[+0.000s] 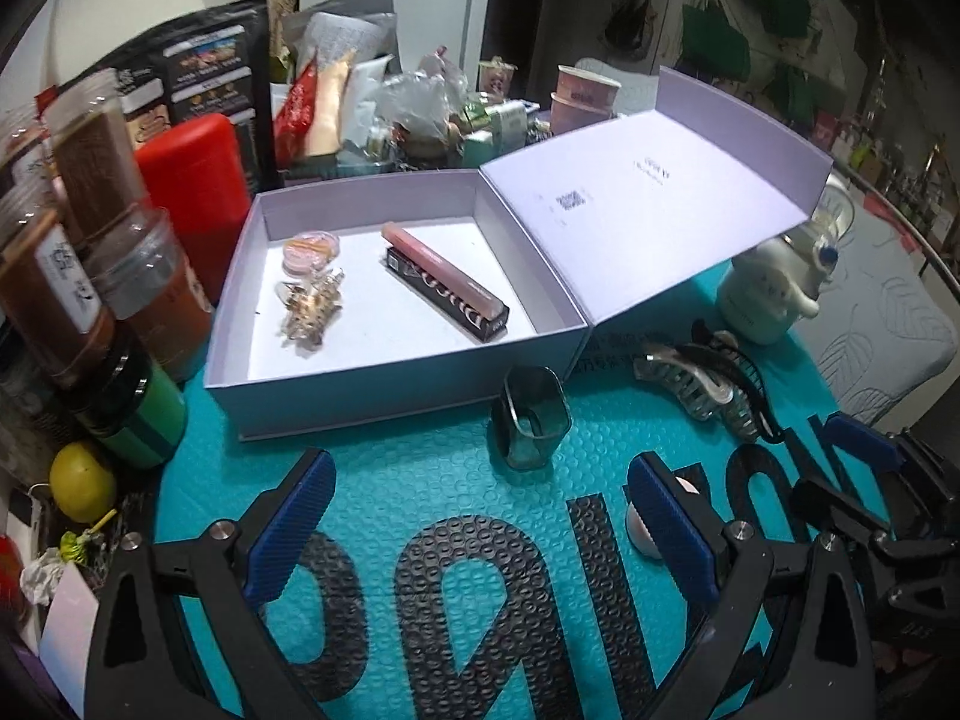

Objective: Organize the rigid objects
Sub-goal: 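Withdraw both tools from the box back over the mat, then grasp the clear glass cup with the left gripper while the right grasps the black hair claw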

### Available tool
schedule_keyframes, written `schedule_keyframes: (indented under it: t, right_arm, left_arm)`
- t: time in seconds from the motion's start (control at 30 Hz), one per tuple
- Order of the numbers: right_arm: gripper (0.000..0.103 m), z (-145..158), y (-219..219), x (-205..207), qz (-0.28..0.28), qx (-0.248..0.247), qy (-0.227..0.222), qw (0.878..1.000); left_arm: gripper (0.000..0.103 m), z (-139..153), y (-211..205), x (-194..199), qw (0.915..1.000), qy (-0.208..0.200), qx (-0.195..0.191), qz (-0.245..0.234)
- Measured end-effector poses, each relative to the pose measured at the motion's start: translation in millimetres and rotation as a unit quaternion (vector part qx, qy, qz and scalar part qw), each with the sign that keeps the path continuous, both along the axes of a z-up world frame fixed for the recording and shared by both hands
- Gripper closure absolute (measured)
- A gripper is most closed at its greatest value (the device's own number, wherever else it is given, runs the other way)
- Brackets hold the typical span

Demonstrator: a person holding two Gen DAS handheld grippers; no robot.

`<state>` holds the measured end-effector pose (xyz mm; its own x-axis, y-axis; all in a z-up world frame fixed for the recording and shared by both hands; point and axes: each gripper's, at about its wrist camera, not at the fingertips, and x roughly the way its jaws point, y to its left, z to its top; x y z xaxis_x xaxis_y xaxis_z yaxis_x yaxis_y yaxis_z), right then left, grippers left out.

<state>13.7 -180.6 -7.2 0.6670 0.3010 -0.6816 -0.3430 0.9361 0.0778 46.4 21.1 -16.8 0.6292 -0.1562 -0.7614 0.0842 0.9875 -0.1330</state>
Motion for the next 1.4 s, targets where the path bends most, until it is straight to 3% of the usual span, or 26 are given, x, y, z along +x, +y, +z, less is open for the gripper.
schedule_keyframes:
  t: [0.5, 0.9, 1.03, 1.17, 1.3, 1.37, 1.4]
  right_arm:
    - [0.029, -27.5, -31.0, 32.5, -0.03, -0.007, 0.027, 0.999]
    - [0.03, -38.5, -34.6, 66.0, -0.034, 0.013, 0.042, 0.998]
    - [0.03, -37.9, -35.0, 75.3, -0.041, 0.016, 0.038, 0.998]
    - [0.037, -38.4, -36.6, 81.3, -0.047, 0.018, 0.043, 0.998]
    - [0.058, -41.3, -36.4, 84.1, -0.052, 0.009, 0.052, 0.997]
    - [0.065, -42.2, -36.4, 84.3, -0.059, 0.001, 0.049, 0.997]
    - [0.071, -42.7, -36.6, 84.6, -0.064, -0.006, 0.049, 0.997]
  left_arm:
    - [0.003, -35.4, -24.5, 44.1, 0.999, 0.042, -0.018, -0.002]
    - [0.005, -51.3, -36.9, 62.6, 0.999, 0.041, -0.015, -0.012]
    - [0.01, -55.8, -41.7, 68.1, 0.9987, 0.047, -0.008, -0.014]
    - [0.026, -66.5, -45.8, 76.0, 0.9968, 0.073, -0.023, -0.022]
    - [0.037, -69.3, -49.6, 77.8, 0.996, 0.077, -0.033, -0.032]
    - [0.055, -69.5, -51.2, 78.1, 0.9965, 0.072, -0.025, -0.035]
    - [0.058, -69.5, -51.9, 78.2, 0.9963, 0.072, -0.024, -0.04]
